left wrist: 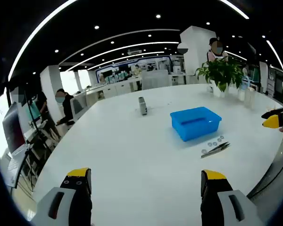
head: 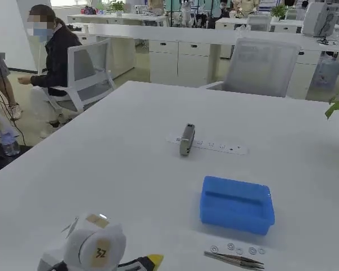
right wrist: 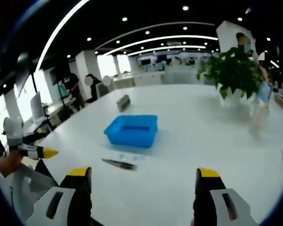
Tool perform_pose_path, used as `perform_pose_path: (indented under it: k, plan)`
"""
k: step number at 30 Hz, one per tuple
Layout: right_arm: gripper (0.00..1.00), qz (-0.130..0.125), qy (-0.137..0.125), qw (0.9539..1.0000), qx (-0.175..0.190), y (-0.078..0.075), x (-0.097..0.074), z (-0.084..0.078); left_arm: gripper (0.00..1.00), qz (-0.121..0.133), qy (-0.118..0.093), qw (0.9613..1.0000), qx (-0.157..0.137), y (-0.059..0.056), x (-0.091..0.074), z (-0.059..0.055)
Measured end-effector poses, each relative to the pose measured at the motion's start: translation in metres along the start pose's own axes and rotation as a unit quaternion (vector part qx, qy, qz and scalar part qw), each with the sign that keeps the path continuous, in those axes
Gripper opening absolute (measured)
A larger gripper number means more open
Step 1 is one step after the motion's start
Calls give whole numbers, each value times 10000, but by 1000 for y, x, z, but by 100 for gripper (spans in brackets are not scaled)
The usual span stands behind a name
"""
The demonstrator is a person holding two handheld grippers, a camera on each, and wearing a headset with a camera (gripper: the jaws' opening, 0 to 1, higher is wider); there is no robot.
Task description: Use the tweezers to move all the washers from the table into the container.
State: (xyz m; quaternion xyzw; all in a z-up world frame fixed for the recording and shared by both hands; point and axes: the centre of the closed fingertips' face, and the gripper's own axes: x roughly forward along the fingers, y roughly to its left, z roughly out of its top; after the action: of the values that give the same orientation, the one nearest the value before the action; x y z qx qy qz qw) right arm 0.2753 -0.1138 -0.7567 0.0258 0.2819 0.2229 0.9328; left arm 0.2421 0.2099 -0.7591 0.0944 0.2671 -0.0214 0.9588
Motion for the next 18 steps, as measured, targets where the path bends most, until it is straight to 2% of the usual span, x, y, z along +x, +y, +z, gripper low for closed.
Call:
perform_pose_path:
  k: [18]
  plan:
    - [89, -21, 30, 10000, 6, -1, 0, -1, 98, 5, 45, 10000, 49, 0, 2, -2]
